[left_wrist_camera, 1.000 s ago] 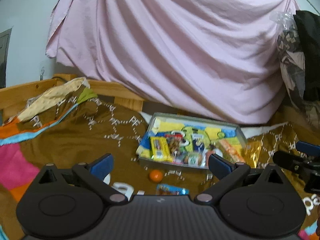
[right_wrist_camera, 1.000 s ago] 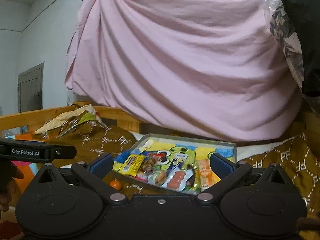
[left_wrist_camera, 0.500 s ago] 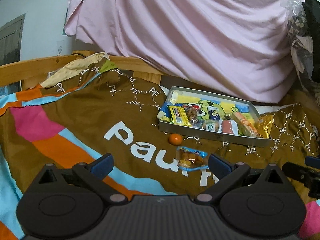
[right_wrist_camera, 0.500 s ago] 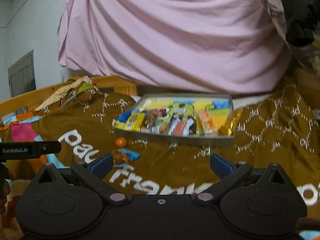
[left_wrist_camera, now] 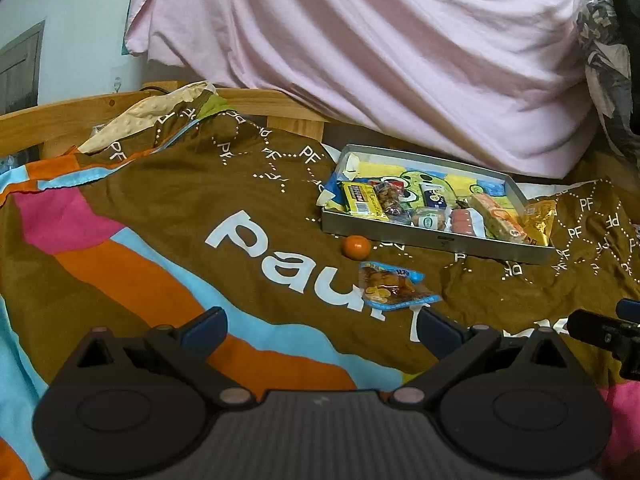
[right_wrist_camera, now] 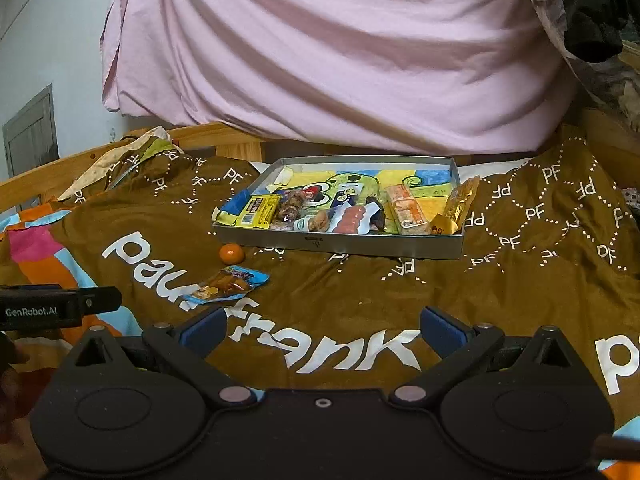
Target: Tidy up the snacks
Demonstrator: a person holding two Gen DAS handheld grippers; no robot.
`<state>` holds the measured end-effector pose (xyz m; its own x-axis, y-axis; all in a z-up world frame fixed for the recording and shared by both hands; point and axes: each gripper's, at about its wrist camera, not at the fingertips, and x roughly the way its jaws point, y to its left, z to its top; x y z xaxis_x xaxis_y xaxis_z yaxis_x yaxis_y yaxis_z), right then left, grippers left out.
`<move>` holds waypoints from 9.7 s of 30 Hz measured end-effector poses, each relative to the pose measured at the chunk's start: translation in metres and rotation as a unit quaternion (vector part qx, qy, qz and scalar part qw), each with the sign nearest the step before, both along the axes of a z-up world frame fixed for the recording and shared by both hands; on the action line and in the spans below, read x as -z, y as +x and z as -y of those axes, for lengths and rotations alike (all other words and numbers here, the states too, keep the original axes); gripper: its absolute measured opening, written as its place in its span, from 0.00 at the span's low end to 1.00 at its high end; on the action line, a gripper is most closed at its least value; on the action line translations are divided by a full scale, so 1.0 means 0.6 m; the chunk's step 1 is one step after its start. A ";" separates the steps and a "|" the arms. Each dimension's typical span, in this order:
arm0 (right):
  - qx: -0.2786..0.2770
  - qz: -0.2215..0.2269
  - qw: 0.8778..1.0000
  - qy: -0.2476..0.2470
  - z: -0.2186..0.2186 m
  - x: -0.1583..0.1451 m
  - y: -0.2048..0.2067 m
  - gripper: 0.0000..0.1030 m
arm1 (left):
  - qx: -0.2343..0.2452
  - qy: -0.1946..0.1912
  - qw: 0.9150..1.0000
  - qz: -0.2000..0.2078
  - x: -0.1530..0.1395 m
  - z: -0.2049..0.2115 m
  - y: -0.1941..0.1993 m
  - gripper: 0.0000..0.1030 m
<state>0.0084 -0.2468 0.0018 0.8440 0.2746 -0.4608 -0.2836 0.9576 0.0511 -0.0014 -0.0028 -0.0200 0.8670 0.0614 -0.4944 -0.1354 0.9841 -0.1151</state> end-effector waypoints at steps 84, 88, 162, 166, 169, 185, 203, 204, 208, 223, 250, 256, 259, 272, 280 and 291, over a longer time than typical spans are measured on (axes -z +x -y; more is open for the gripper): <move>-0.105 -0.142 0.984 0.031 -0.186 0.109 0.276 0.97 | 0.143 0.060 0.981 -0.116 0.037 -0.029 0.402 0.99; -0.100 -0.139 0.985 0.023 -0.190 0.117 0.281 0.95 | 0.147 0.063 0.979 -0.123 0.047 -0.023 0.411 0.99; -0.039 -0.107 0.987 0.111 0.048 0.042 0.130 0.41 | 0.192 0.019 0.977 -0.086 0.003 0.092 0.189 0.34; -0.037 -0.099 0.988 0.115 0.061 0.035 0.122 0.41 | 0.192 0.034 0.977 -0.085 -0.010 0.110 0.190 0.34; -0.039 -0.089 0.989 0.116 0.064 0.025 0.122 0.41 | 0.192 0.037 0.978 -0.077 -0.026 0.121 0.196 0.34; -0.040 -0.038 0.994 0.097 0.092 -0.049 0.198 0.41 | 0.203 0.016 0.979 -0.010 -0.092 0.178 0.306 0.34; -0.044 0.011 0.999 0.023 0.060 -0.056 0.434 0.40 | 0.181 0.023 0.983 -0.005 -0.051 0.135 0.520 0.34; -0.044 0.014 0.999 0.018 0.053 -0.053 0.443 0.40 | 0.177 0.024 0.984 -0.007 -0.045 0.129 0.529 0.34; -0.042 0.009 0.999 0.002 0.028 -0.036 0.472 0.39 | 0.170 0.012 0.985 -0.023 -0.025 0.112 0.553 0.34; -0.028 -0.022 0.999 -0.032 -0.002 0.013 0.492 0.26 | 0.177 0.002 0.982 -0.058 0.016 0.111 0.558 0.35; 0.020 0.047 0.998 0.032 0.057 -0.062 0.421 0.91 | 0.102 0.008 0.994 0.032 -0.083 0.107 0.463 0.99; 0.034 0.054 0.997 0.045 0.067 -0.081 0.404 0.99 | 0.093 0.016 0.995 0.042 -0.103 0.109 0.442 0.99; 0.035 0.061 0.997 0.042 0.068 -0.087 0.397 0.99 | 0.088 0.017 0.995 0.046 -0.110 0.110 0.434 1.00; 0.045 0.069 0.995 0.052 0.085 -0.102 0.357 0.99 | 0.069 0.023 0.995 0.069 -0.129 0.112 0.382 1.00; 0.041 0.082 0.994 0.056 0.091 -0.112 0.316 0.99 | 0.033 0.004 0.997 0.076 -0.124 0.094 0.333 1.00; 0.030 0.081 0.995 0.057 0.093 -0.126 0.254 0.99 | 0.014 -0.009 0.996 0.088 -0.124 0.084 0.265 1.00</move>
<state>0.1608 -0.3026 0.0771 0.9207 0.2647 -0.2869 -0.2402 0.9635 0.1181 0.1575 -0.0533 0.0543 0.9414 0.0279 -0.3362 -0.0836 0.9848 -0.1521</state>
